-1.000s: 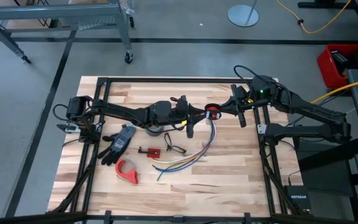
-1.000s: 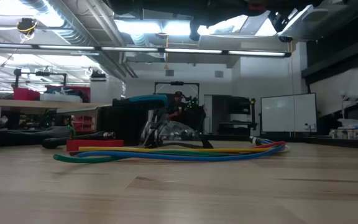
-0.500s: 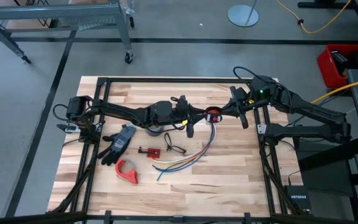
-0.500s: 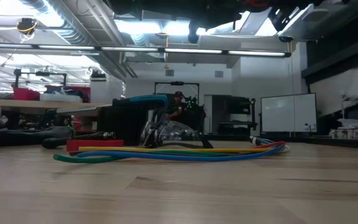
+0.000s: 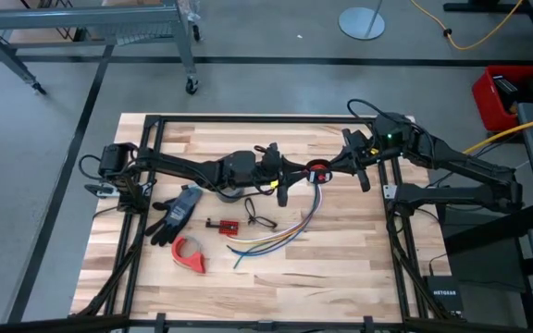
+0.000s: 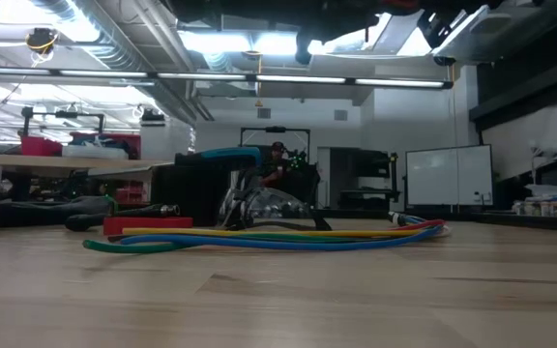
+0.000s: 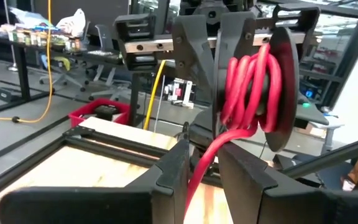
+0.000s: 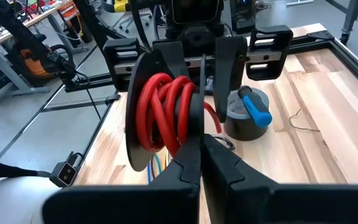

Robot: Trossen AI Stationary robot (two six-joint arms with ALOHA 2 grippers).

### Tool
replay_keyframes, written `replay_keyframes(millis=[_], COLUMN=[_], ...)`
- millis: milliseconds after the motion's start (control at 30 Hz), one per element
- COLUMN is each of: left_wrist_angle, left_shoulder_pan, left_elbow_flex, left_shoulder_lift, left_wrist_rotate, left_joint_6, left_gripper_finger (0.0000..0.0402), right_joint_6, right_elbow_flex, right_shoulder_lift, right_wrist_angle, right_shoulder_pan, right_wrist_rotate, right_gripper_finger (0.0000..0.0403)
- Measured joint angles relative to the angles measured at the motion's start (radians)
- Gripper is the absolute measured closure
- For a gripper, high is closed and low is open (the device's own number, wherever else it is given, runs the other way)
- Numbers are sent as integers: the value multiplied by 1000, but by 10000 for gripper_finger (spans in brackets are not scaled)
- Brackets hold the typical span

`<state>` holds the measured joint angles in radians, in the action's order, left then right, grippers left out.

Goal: Coil cords
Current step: Coil the red wire on the spool

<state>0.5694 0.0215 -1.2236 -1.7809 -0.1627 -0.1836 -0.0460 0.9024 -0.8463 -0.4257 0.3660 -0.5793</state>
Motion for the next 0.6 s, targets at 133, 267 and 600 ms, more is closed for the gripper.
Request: replay_keyframes(millis=[133, 267, 600], left_wrist_angle=[29, 75, 94], left_shoulder_pan=[-2, -7, -6], left_elbow_flex=[0, 0, 0], left_shoulder_lift=[0, 0, 0], left_wrist_rotate=[2, 12, 89], left_joint_6=[29, 74, 197], left_gripper_finger=[324, 324, 324], right_joint_6=[-1, -2, -2], right_elbow_flex=[0, 0, 0], right_shoulder_lift=[0, 0, -5], right_wrist_angle=[0, 0, 8], right_shoulder_pan=[0, 0, 0], right_wrist_rotate=[0, -12, -51], right_gripper_finger=[400, 400, 400])
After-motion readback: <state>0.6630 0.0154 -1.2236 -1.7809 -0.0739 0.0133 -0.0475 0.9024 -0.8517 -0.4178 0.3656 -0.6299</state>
